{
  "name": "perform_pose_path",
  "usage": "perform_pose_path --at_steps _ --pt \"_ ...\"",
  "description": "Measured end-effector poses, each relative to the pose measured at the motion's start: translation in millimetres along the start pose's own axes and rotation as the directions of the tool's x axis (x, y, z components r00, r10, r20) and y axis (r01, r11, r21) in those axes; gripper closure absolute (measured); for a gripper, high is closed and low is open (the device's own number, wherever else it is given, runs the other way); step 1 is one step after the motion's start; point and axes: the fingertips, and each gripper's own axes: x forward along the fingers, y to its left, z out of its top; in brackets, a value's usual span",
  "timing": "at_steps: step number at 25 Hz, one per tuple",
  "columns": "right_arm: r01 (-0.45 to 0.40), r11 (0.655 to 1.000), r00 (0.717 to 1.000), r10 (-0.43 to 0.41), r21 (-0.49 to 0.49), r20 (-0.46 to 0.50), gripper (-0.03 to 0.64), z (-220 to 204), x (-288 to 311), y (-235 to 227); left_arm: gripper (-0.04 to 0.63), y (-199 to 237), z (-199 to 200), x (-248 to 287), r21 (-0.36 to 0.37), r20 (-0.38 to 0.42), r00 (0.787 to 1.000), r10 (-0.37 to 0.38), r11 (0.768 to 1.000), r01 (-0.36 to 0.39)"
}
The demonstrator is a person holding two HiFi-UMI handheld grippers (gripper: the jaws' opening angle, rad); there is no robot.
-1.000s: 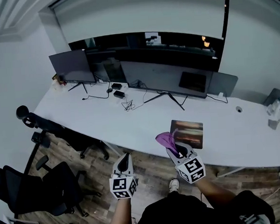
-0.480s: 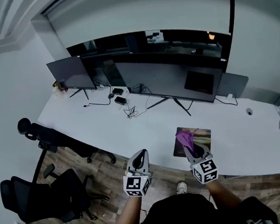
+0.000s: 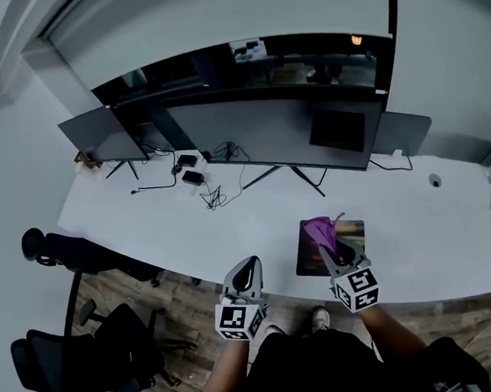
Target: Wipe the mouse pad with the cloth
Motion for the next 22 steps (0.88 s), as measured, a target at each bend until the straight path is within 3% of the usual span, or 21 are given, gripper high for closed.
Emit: perform_pose_path --at_steps 12,22 --pt "0.138 0.990 0.988 -0.136 0.018 -0.067 0.505 -16.9 32.8 -24.4 0.575 20.8 -23.7 57.0 0.005 -0.087 0.985 -0.148 0.989 0.149" --pt "0.231 0.970 0.960 -0.216 0.070 -0.178 0.505 -54.0 56.5 -42.6 0.575 36.4 -54.2 88.8 -0.057 -0.142 0.962 -0.235 0.972 0.229"
